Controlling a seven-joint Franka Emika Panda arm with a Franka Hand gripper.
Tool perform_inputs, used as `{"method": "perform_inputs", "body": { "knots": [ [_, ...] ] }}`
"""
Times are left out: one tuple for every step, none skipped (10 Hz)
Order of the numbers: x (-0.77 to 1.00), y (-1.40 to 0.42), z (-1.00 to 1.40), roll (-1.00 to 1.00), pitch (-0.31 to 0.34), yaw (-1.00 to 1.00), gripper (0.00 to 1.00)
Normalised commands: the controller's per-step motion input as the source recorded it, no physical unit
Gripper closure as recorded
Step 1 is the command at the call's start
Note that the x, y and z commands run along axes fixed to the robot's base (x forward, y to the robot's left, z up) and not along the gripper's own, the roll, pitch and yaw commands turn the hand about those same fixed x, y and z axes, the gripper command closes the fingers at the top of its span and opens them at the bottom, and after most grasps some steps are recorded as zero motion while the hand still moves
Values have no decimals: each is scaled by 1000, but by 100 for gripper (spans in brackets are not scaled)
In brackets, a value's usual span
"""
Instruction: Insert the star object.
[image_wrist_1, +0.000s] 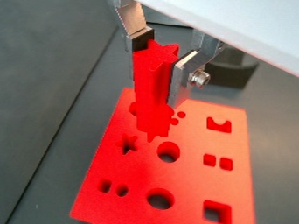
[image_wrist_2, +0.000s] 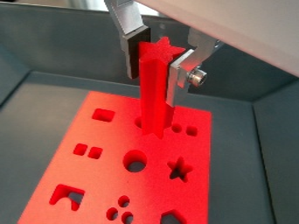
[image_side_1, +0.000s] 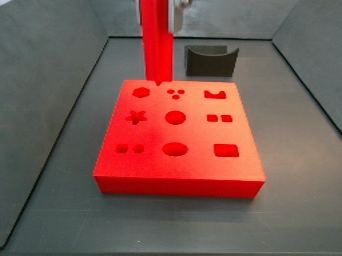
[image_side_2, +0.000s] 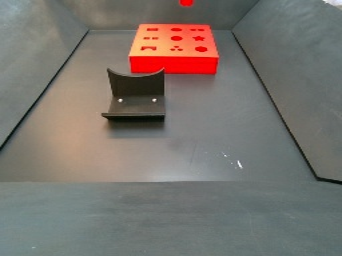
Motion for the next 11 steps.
{"method": "perform_inputs", "body": {
  "knots": [
    [-86, 206, -274, 34, 0, -157, 100],
    [0, -203, -51, 36, -19, 9, 100],
    [-143, -9, -266, 49, -74, 26, 100],
    [-197, 0, -571, 89, -84, 120, 100],
    [-126, 137, -586, 0, -147, 251, 100],
    [-74, 0, -634, 51, -47, 137, 100],
    [0, 94, -689, 13, 0, 0, 100],
    [-31, 117, -609, 23, 0, 0, 100],
    [-14, 117, -411, 104, 91, 0, 100],
    [0, 103, -311, 183, 294, -34, 100],
    [0, 17, -326, 153, 264, -100, 100]
  ]
}}
